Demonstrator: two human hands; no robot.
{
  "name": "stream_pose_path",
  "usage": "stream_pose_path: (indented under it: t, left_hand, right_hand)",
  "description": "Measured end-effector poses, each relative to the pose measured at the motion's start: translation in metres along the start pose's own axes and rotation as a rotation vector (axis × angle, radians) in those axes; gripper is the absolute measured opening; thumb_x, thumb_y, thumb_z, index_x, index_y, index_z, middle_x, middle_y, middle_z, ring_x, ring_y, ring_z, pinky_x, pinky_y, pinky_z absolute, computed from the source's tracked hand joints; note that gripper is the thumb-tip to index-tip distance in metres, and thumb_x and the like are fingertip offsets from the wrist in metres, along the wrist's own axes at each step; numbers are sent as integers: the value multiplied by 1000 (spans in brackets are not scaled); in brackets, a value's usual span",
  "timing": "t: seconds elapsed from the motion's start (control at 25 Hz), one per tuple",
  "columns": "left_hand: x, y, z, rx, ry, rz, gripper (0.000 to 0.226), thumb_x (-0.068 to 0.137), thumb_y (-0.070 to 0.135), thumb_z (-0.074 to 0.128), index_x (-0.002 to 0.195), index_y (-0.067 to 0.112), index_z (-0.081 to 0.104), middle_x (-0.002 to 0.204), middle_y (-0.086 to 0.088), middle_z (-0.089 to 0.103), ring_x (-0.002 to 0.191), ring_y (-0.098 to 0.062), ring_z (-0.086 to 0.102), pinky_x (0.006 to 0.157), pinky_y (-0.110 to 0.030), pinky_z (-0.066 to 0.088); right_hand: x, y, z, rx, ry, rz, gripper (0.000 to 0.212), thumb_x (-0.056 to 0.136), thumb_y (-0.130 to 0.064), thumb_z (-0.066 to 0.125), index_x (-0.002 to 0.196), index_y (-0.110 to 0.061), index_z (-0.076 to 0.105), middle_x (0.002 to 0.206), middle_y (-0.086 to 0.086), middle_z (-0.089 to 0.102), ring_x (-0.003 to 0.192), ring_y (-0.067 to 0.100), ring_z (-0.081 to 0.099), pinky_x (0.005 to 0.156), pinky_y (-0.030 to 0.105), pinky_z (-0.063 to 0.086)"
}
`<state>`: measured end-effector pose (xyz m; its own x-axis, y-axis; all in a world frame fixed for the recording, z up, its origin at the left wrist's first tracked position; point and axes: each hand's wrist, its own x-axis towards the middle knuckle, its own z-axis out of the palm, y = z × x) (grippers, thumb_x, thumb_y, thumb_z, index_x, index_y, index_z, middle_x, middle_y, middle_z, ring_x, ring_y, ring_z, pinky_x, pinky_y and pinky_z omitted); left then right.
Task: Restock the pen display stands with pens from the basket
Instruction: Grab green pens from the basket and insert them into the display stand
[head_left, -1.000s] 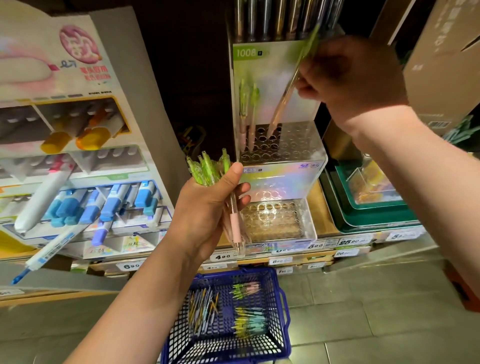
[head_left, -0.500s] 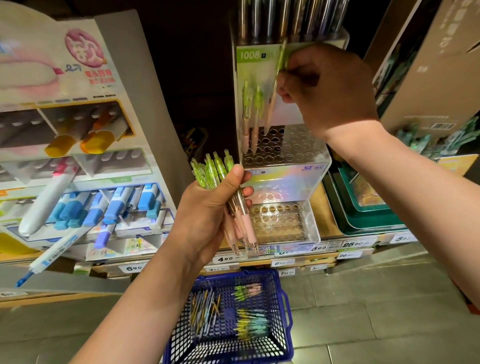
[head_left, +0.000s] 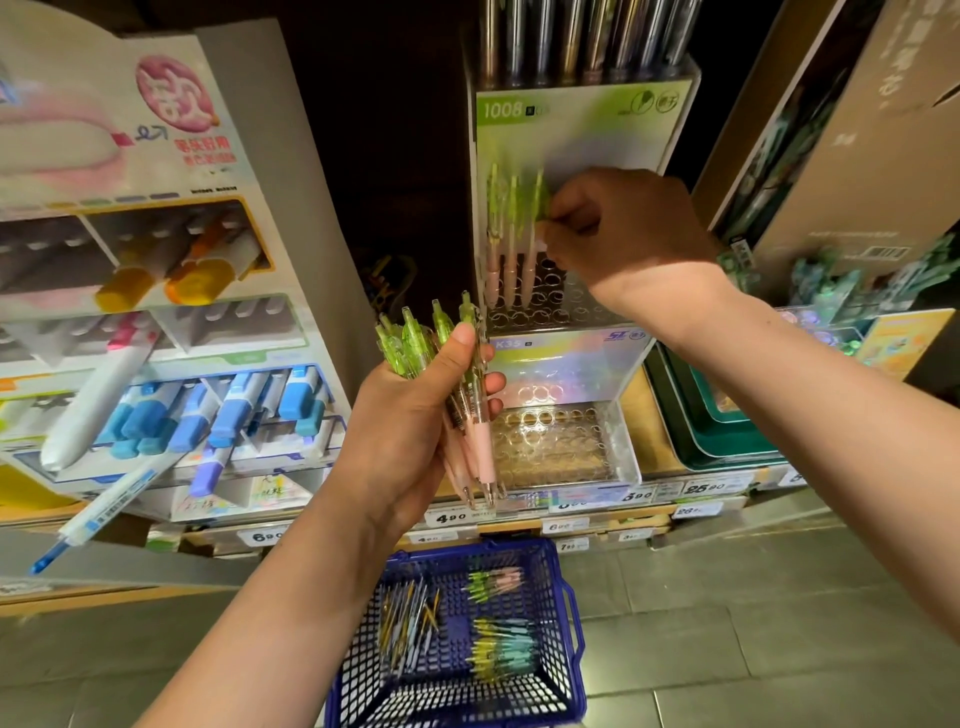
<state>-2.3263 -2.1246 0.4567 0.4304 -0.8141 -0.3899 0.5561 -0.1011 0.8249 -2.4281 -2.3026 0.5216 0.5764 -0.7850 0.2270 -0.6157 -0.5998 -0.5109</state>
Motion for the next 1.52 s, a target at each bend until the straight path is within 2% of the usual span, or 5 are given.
stream_pose_path:
  t: [0.24, 0.44, 0.68, 1.0, 1.52]
  left_hand:
    - [0, -1, 6, 14, -4, 44, 37, 86, 37, 74, 108, 6, 74, 88, -12, 71, 76, -19, 70, 69, -32, 57]
    - [-1, -3, 14, 81, -30, 111, 33, 84, 37, 73, 104, 12, 78, 96, -9, 77, 85, -17, 73, 71, -32, 59]
    - [-1, -2, 17, 40, -5, 74, 36, 84, 38, 73, 102, 7, 73, 76, -9, 72, 65, -20, 69, 58, -31, 56]
    - [-1, 1, 17, -41, 4, 31, 35, 89, 29, 73, 111, 5, 64, 81, -14, 66, 67, -21, 67, 61, -28, 56]
    - [3, 2, 11, -62, -31, -17, 26, 94, 28, 70, 108, 7, 65, 78, -10, 65, 65, -21, 64, 61, -30, 56]
  right_hand:
    - [-18, 0, -3, 37, -84, 88, 25, 93, -46, 63, 85, -27, 76, 72, -13, 74, 73, -2, 68, 65, 7, 47]
    - [-57, -7, 3, 567, -431, 277, 14, 87, -44, 73, 86, -31, 80, 77, -19, 75, 62, -10, 62, 59, 12, 47]
    - [-50, -9, -9, 897, -192, 359, 21, 92, -11, 71, 73, -17, 77, 74, 4, 77, 69, 12, 73, 66, 22, 61]
    - [-4, 19, -46, 605, 273, 87, 11, 93, -18, 69, 94, -29, 70, 91, -9, 75, 84, 10, 76, 82, 28, 61]
    - [0, 7, -17, 232, 33, 4, 18, 92, -23, 72, 107, -16, 77, 90, -10, 71, 83, 5, 70, 88, 15, 53]
